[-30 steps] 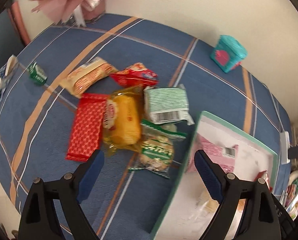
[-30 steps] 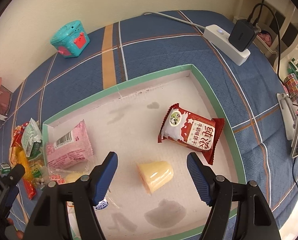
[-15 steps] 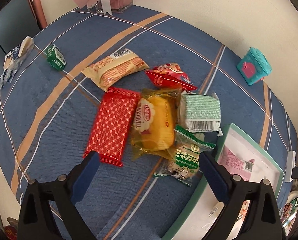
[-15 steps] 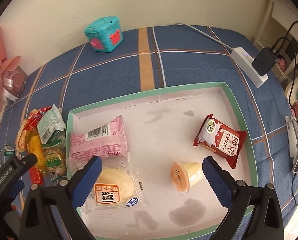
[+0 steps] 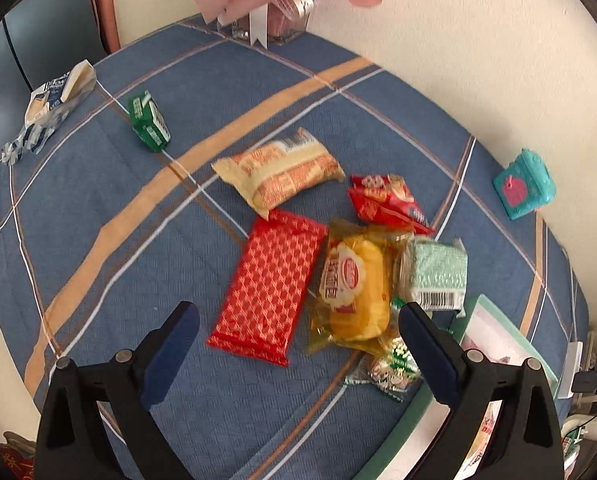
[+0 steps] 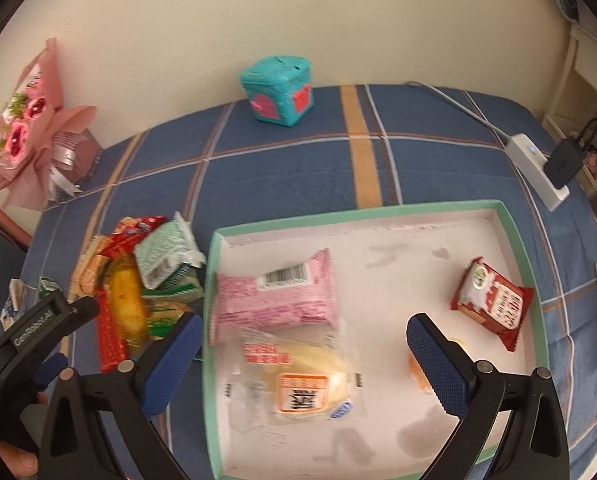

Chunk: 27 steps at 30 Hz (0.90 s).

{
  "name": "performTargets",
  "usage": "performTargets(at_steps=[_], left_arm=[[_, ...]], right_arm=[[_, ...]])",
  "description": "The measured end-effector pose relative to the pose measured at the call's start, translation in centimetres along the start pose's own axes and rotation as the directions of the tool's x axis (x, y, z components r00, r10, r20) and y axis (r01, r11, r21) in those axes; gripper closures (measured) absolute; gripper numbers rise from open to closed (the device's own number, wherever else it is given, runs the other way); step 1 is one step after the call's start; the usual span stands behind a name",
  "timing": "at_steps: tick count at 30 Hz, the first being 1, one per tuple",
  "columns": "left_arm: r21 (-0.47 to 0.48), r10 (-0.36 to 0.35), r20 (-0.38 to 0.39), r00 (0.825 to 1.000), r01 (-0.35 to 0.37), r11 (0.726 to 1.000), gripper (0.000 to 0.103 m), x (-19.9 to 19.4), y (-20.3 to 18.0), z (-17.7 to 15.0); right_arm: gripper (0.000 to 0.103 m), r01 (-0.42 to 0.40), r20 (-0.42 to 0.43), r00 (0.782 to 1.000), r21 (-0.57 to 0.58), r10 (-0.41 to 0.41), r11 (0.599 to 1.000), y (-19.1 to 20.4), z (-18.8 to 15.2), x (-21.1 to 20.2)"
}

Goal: Organize snacks
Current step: 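Move both grippers back toward the remaining snack pile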

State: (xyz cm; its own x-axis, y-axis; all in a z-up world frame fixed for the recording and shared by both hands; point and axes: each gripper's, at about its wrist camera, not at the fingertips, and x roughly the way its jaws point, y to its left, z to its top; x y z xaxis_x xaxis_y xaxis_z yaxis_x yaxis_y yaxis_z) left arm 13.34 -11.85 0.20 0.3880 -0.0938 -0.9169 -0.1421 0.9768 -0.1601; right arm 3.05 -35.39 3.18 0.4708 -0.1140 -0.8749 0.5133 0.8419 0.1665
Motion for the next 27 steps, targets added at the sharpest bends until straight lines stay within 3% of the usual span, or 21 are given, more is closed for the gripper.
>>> performTargets(at_steps=[4, 8, 14, 21, 27], left_arm=[[0.009, -0.01, 0.02, 1.0, 0.01, 1.0, 0.003, -0.3, 0.3, 0.4], [-0.014, -0.059, -0.01, 0.998, 0.059, 0.998, 0.003, 0.3, 1.2, 0.9], [0.01, -0.038, -0.038, 0.999, 0.039, 0.999, 0.003, 1.4, 1.9, 1.5], [0.051, -0.102, -0.081, 0.991, 0.106, 0.993, 0.003, 2.7, 2.3, 2.5], [0.058, -0.124, -0.074, 0.99, 0.128, 0.99, 0.003, 3.5, 2.4, 3.3]], right_arm=[[0.0, -0.027, 0.013, 1.0, -0.01, 0.027, 1.0, 1.4, -0.2, 0.2], [0.0, -0.033, 0.011, 0.999, -0.008, 0.033, 0.999, 2.5, -0.4, 0.6], [0.0, -0.082, -0.007, 0.997, 0.007, 0.082, 0.997, 3.8, -0.4, 1.4], [0.0, -0.064, -0.046, 0.997, -0.052, 0.061, 0.997, 6.3, -1.0, 2.6], [0.0, -0.073, -0.036, 0.997, -0.081, 0.07, 0.994, 7.7, -1.0, 3.2]])
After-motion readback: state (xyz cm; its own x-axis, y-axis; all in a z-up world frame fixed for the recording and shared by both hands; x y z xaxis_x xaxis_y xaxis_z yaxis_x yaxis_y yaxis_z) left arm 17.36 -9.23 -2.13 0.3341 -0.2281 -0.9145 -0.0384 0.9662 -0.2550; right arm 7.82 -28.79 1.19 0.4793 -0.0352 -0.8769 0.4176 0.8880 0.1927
